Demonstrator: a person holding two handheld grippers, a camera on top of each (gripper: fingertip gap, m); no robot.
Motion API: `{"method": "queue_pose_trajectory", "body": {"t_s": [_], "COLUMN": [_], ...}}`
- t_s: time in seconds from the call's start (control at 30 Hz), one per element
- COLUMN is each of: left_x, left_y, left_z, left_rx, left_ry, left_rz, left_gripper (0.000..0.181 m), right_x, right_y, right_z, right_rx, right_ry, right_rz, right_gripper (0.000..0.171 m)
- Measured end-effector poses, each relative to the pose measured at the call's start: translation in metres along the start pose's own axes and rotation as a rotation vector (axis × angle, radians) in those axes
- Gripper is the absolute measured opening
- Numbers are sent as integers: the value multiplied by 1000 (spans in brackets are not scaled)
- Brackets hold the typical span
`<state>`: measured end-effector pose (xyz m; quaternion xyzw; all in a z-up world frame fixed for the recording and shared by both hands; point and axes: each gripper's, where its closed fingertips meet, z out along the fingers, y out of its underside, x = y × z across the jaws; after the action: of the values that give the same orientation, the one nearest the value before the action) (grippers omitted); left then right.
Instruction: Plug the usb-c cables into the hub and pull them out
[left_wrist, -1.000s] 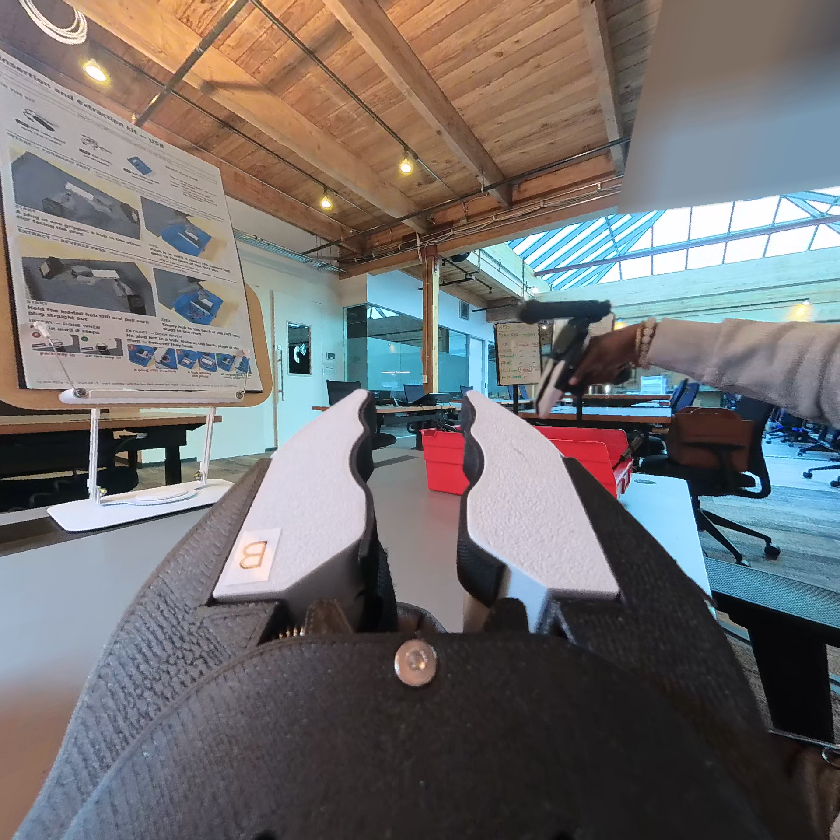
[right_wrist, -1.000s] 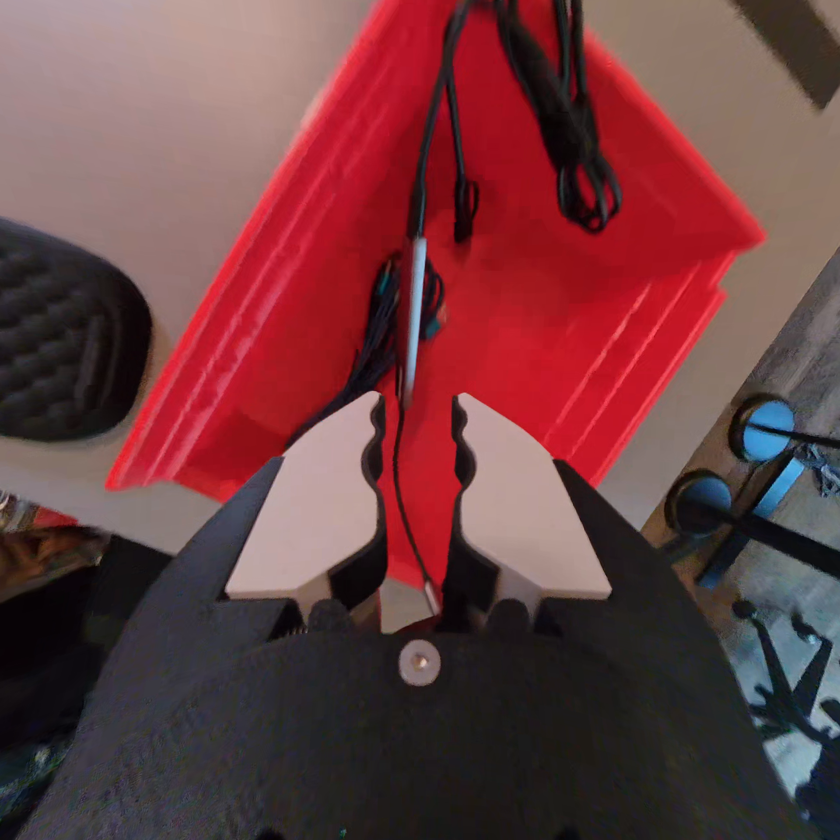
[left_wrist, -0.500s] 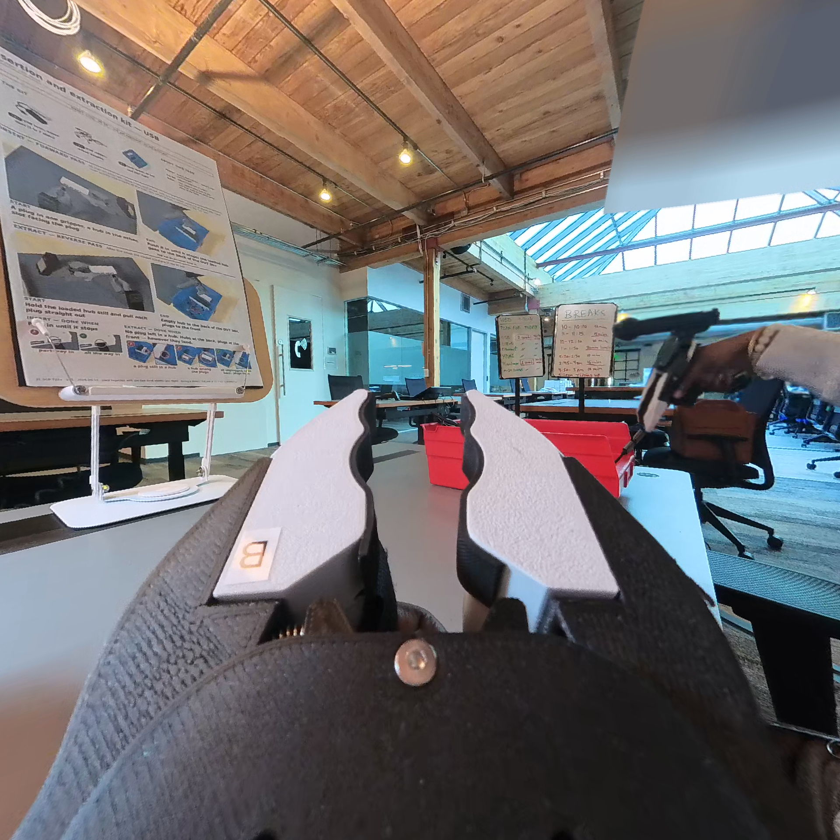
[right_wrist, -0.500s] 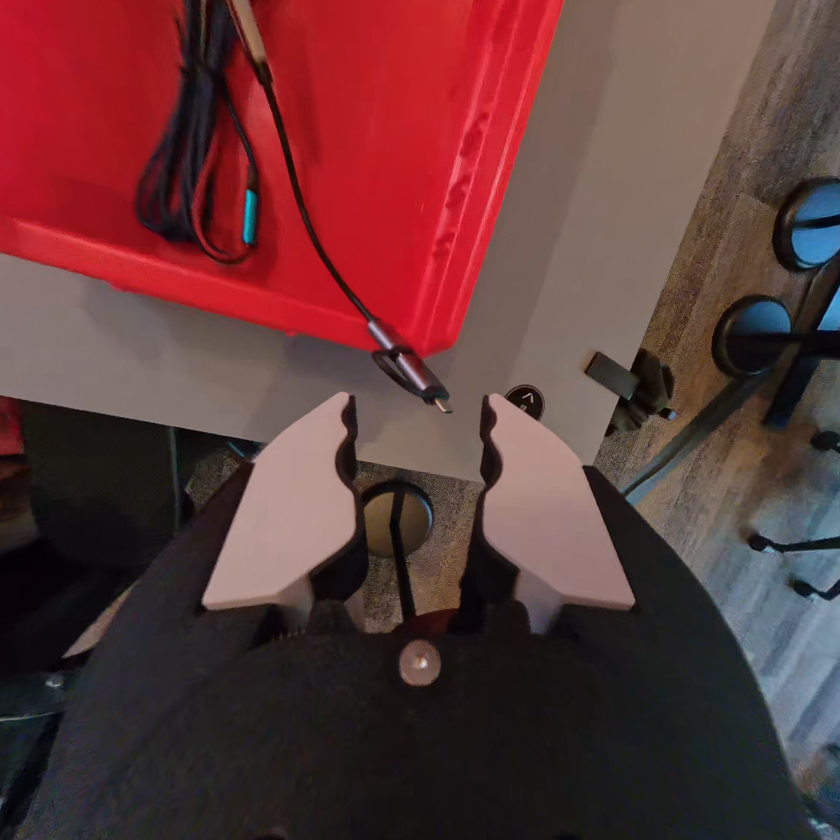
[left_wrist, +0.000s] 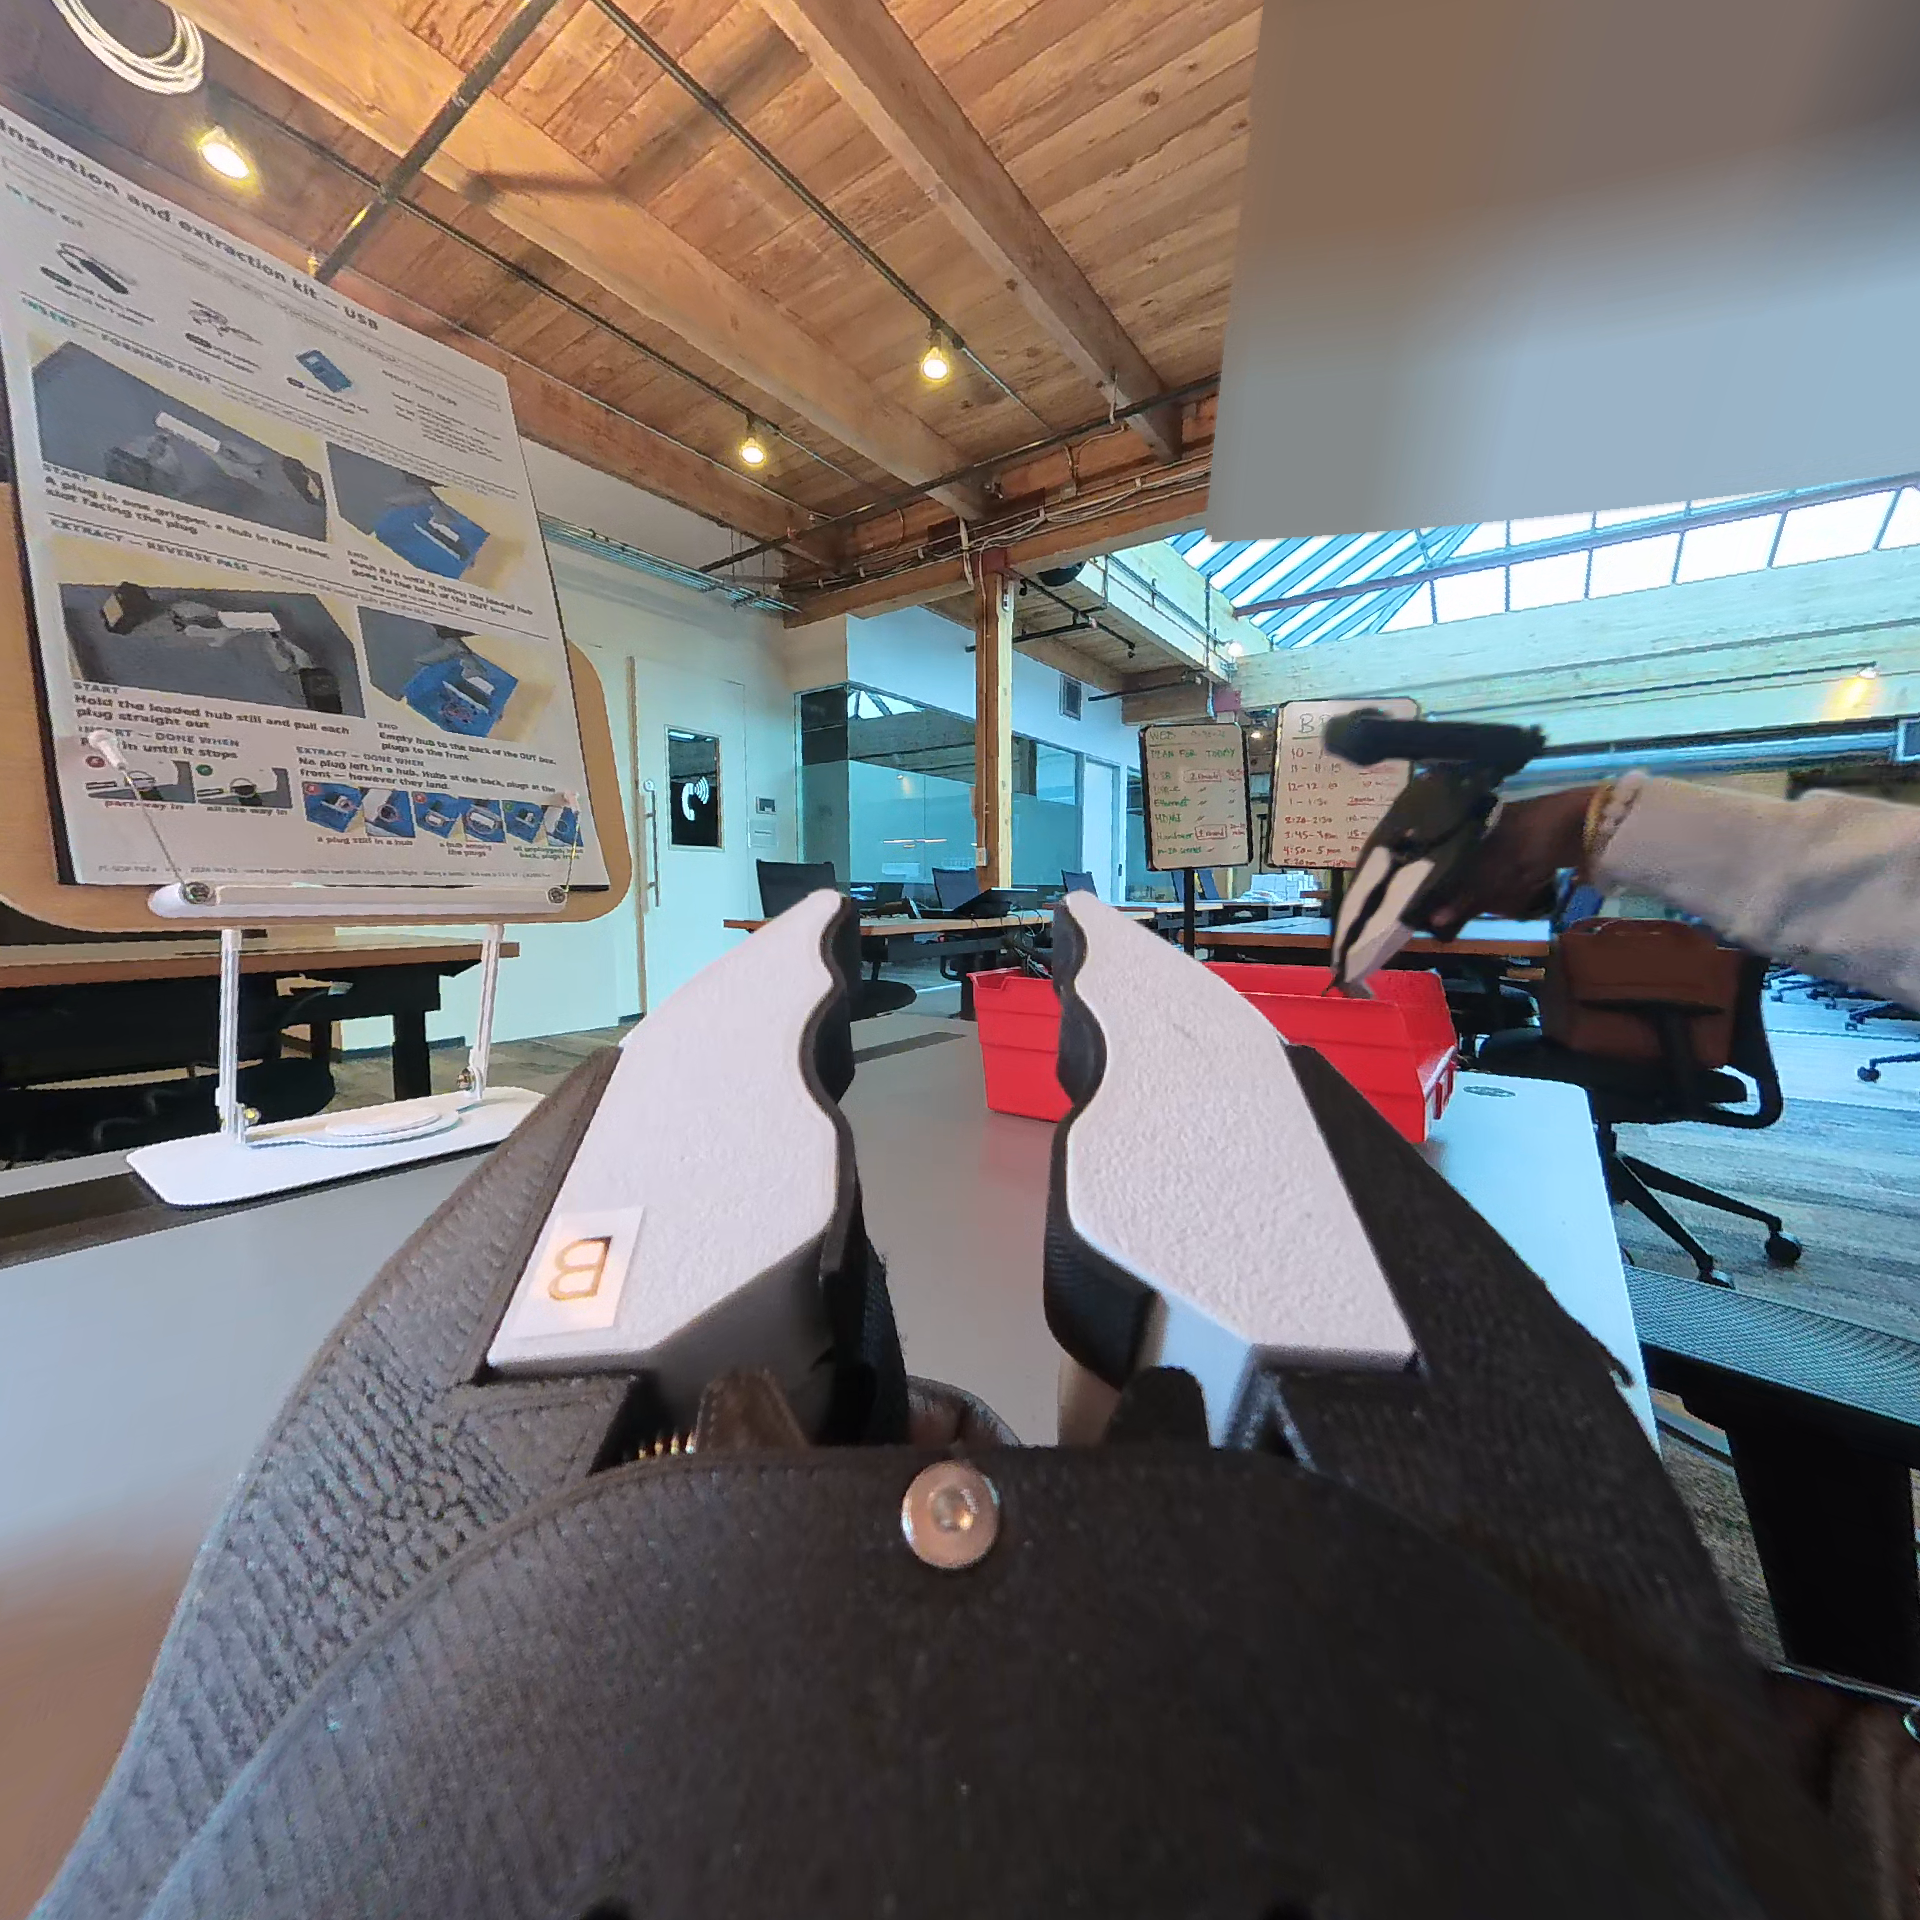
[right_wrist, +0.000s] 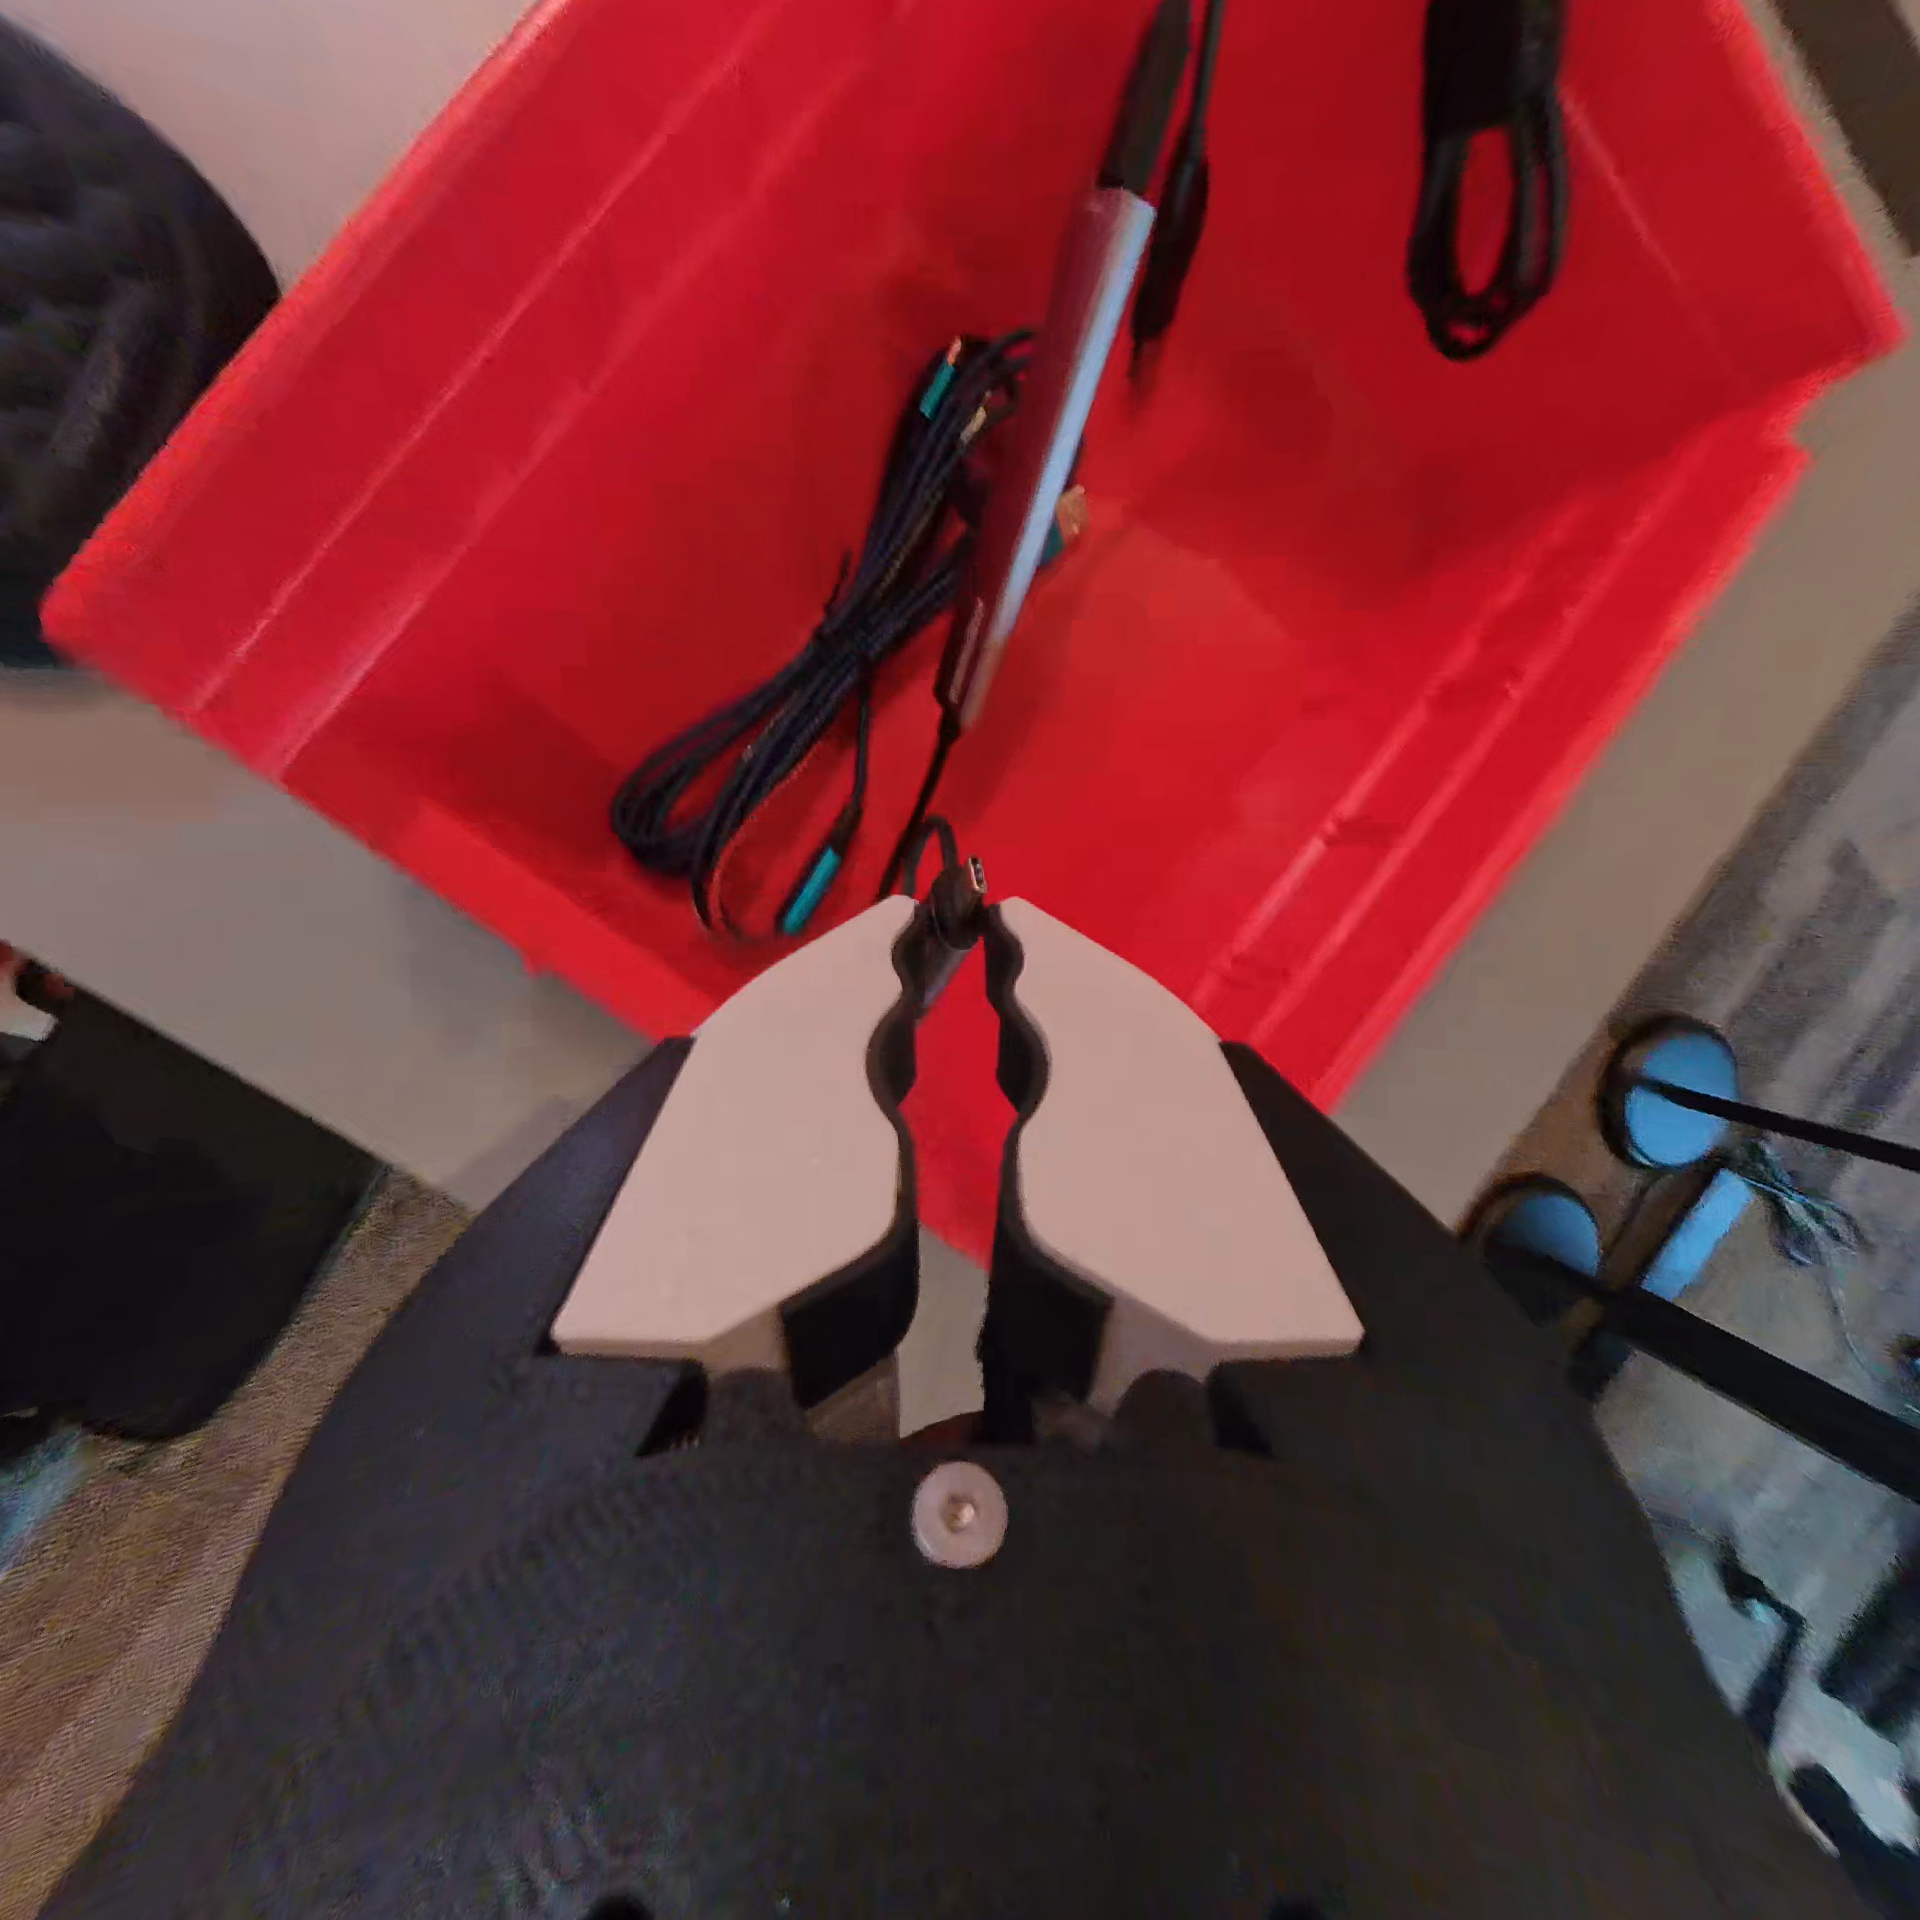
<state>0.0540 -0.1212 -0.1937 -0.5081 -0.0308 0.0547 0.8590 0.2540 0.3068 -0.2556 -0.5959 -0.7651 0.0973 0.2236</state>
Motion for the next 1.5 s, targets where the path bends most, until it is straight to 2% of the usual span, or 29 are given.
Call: {"method": "queue_pose_trajectory", "body": {"t_s": [0.1,0.3,0.43,0.57,0.67,0.73,0.8,0.9,1.0,1.07,1.17,1.2,1.3,1.37,1.5], "left_x": [0,-1,1,3,3,6,4,-29,-98,-152,-217,-233,-268,-282,-302], "left_y": [-1,-2,-3,-3,-6,-17,-40,-69,-78,-76,-51,-40,0,25,60], "left_z": [0,-1,-1,0,0,-1,-5,-18,-45,-64,-92,-100,-121,-131,-134], "left_rx": [3,5,5,-10,-28,-54,-104,-360,-785,-1023,-1328,-1394,-1601,-1706,-1772], "left_ry": [0,-2,0,11,11,49,82,78,60,86,170,208,344,430,523], "left_rz": [-2,-16,-10,-2,-41,-87,-72,53,249,358,307,300,329,339,348], "left_gripper": [36,36,36,36,36,37,38,40,41,43,48,50,55,59,60], "right_x": [-3,-7,-7,9,19,3,-34,-110,-177,-205,-229,-229,-211,-211,-204], "right_y": [-26,-52,-63,-111,-156,-187,-211,-233,-242,-247,-250,-250,-251,-249,-248], "right_z": [33,85,94,47,-7,-49,-81,-89,-62,-46,-30,-27,-10,-4,3], "right_rx": [55,59,51,309,616,860,1061,1178,1164,1192,1190,1195,1267,1254,1260], "right_ry": [-110,-141,-105,-59,-28,-108,-273,-577,-773,-857,-1052,-1076,-951,-920,-900], "right_rz": [65,114,107,194,296,356,384,322,227,196,245,254,300,277,298], "right_gripper": [10,12,30,61,68,67,68,73,80,79,79,80,74,76,73]}}
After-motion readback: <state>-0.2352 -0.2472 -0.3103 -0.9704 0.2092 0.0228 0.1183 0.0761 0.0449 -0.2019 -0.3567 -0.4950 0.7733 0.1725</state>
